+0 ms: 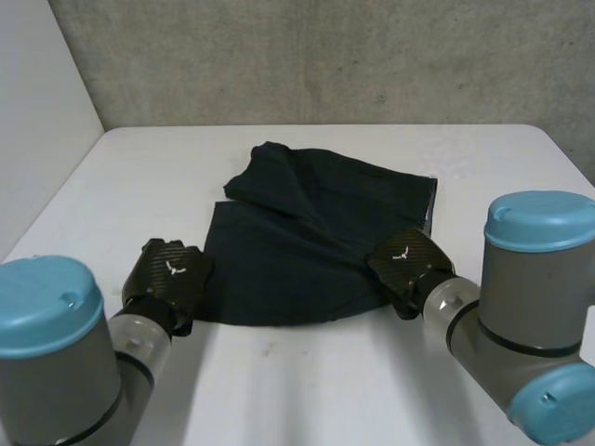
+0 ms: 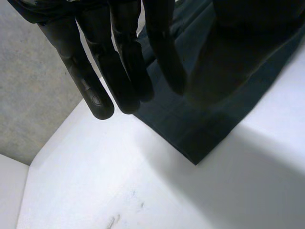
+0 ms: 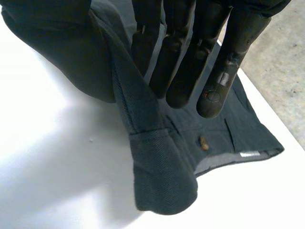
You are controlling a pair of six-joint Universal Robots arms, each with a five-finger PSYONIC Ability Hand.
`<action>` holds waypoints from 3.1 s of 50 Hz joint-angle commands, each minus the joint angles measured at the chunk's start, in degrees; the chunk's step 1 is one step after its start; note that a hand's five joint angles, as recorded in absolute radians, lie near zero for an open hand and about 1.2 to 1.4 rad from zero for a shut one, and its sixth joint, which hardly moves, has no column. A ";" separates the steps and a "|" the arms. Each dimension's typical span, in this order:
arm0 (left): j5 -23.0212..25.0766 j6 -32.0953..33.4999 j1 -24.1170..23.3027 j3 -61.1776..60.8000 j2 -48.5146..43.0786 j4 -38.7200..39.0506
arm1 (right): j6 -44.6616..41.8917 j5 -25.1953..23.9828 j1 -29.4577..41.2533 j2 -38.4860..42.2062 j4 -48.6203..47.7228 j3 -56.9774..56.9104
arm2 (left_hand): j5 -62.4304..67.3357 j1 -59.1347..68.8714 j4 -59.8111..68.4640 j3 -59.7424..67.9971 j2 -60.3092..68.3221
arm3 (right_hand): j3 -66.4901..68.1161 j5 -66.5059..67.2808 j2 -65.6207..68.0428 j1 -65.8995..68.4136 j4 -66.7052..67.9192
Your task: Fold the shorts.
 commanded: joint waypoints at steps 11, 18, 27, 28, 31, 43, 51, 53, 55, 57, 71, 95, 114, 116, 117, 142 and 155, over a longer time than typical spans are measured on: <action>13.24 -4.22 6.87 -2.09 -3.17 6.65 | 12.31 -3.14 0.12 -1.13 1.02 -1.56 | -35.85 -33.45 -35.89 -34.94 -34.86 | 12.11 13.35 13.00 23.67 11.35; 22.30 -5.01 11.62 0.10 -8.69 6.47 | 12.84 -5.86 -0.94 -3.68 1.11 -0.77 | -31.13 -28.73 -31.17 -30.23 -30.15 | 12.11 13.35 13.00 23.67 11.35; 22.57 -4.66 13.73 5.02 -14.59 6.21 | 12.84 -6.04 -2.26 -3.68 1.11 -0.59 | -29.11 -26.72 -29.16 -28.21 -28.13 | 12.11 13.35 13.00 23.67 11.35; 22.57 -4.66 13.82 5.37 -15.03 6.12 | 12.84 -6.04 -2.34 -3.68 1.11 -0.51 | -29.11 -26.71 -29.15 -28.21 -28.13 | 12.11 13.35 13.00 23.67 11.35; 22.57 -4.57 13.91 6.69 -16.62 5.42 | 12.75 -6.04 -2.61 -3.68 1.11 -0.33 | -27.93 -25.54 -27.98 -27.03 -26.95 | 12.11 13.35 13.00 23.67 11.35; 22.48 -4.49 13.91 11.44 -20.31 2.87 | 12.67 -6.39 -2.96 -3.59 1.11 -0.24 | -24.74 -22.34 -24.78 -23.83 -23.76 | 12.11 13.35 13.00 23.67 11.35; 22.40 -4.49 13.91 13.81 -21.89 2.08 | 12.58 -6.48 -2.96 -3.50 1.02 -0.15 | -6.60 -4.20 -6.64 -5.69 -5.62 | 12.11 13.35 13.00 23.67 11.35; 22.40 -4.49 13.82 14.34 -22.07 1.99 | 12.58 -6.48 -2.96 -3.50 1.02 -0.15 | -0.38 2.01 -0.43 0.52 0.60 | 12.11 13.35 13.00 23.67 11.35; 22.40 -4.49 13.73 14.61 -22.24 1.99 | 12.58 -6.48 -2.96 -3.50 1.02 -0.15 | 2.83 5.23 2.79 3.74 3.82 | 12.11 13.35 13.00 23.67 11.35; 22.48 -4.49 13.82 15.05 -22.86 1.82 | 12.58 -6.48 -2.96 -3.41 1.02 -0.15 | 9.05 11.45 9.01 9.95 10.03 | 12.11 13.35 13.00 23.67 11.35; 22.57 -4.22 13.56 16.45 -23.30 -3.19 | 12.49 -6.57 -2.96 -3.24 0.93 -0.15 | 26.21 28.61 26.17 27.11 27.19 | 12.11 13.35 13.00 23.67 11.35; 19.50 3.95 10.84 -2.26 8.25 -26.57 | -13.08 -6.83 -4.36 -3.59 26.06 -0.59 | 26.21 28.61 26.17 27.11 27.19 | 12.11 13.35 13.00 23.67 11.35; 17.65 5.53 1.16 1.50 11.60 -30.89 | -16.78 -16.41 -11.57 -12.29 42.86 2.05 | 26.21 28.61 26.17 27.11 27.19 | 12.11 13.35 13.00 23.67 11.35; 17.48 5.71 1.16 4.57 7.67 -27.48 | -15.64 -17.29 -12.45 -11.07 40.68 -0.05 | 26.21 28.61 26.17 27.11 27.19 | 12.11 13.35 13.00 23.67 11.35; 17.39 5.71 1.16 5.72 6.25 -26.23 | -15.20 -17.21 -12.54 -10.37 39.70 -0.67 | 26.21 28.61 26.17 27.11 27.19 | 12.11 13.35 13.00 23.67 11.35; 0.60 6.32 -2.70 81.74 -51.68 -11.02 | -6.14 3.36 -11.66 14.86 6.66 -28.45 | 26.21 28.61 26.17 27.11 27.19 | 12.11 13.35 13.00 23.67 11.35; 4.12 13.00 -5.25 89.15 -62.85 6.29 | -8.43 5.65 -10.43 25.41 -7.68 -33.11 | -41.56 -39.17 -41.61 -40.66 -40.58 | -57.89 -56.65 -57.00 -46.33 -58.65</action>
